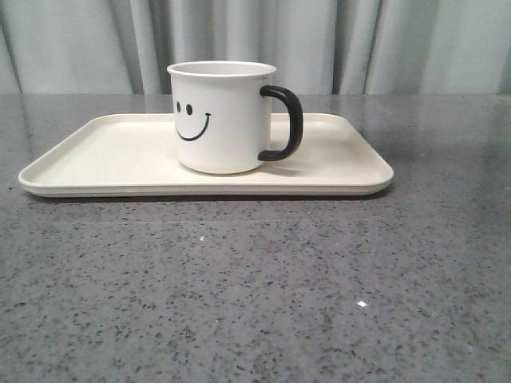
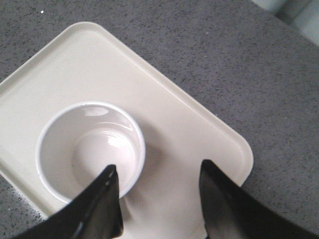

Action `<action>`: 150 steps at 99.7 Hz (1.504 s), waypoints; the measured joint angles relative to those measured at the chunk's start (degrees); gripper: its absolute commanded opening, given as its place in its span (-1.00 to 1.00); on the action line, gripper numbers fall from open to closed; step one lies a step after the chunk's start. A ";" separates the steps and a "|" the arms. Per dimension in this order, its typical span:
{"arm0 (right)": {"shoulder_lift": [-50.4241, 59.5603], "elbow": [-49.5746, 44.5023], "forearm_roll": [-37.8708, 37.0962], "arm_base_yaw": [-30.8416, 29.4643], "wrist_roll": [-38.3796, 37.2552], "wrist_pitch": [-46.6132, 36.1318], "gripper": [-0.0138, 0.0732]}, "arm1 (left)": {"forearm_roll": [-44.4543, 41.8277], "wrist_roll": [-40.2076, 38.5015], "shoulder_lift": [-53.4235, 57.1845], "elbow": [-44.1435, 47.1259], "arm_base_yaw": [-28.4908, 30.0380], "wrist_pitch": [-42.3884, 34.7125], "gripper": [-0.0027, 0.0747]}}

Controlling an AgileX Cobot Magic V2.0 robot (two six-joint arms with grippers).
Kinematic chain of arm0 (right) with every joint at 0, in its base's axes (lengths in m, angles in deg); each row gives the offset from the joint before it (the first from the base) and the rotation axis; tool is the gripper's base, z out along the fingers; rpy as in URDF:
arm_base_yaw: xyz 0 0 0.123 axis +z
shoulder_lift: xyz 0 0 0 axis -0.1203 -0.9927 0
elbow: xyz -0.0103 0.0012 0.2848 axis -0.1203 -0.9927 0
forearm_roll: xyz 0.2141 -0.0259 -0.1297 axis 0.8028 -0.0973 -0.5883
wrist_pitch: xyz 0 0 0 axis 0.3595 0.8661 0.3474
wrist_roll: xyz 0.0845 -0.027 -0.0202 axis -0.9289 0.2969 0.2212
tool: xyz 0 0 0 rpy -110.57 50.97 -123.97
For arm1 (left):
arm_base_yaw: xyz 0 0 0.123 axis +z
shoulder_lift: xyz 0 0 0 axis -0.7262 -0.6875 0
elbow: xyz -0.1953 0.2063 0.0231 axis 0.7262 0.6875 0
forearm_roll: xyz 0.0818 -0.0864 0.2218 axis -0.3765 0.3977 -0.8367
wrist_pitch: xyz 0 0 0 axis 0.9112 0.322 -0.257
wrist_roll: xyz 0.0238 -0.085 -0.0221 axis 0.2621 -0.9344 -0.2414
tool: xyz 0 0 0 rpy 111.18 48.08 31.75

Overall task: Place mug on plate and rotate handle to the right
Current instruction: 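Move the right gripper above the mug on the tray, then lower the right gripper into the mug and grip its rim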

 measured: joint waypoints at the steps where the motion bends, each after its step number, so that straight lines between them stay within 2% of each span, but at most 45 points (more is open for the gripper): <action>1: -0.14 0.00 0.04 0.01 0.00 0.17 0.20 | 0.00 0.00 0.00 0.00 0.00 0.00 -0.98; 125: -13.55 0.00 1.33 0.57 0.00 2.90 0.17 | 0.59 0.00 0.00 0.00 0.00 0.00 -0.98; 134: -13.67 0.00 1.33 0.57 0.00 2.83 -0.06 | 0.59 0.00 0.00 0.00 0.00 0.00 -0.98; 150: -13.67 0.00 1.33 0.57 0.00 2.41 -0.83 | 0.59 0.00 0.00 0.00 0.00 0.00 -0.98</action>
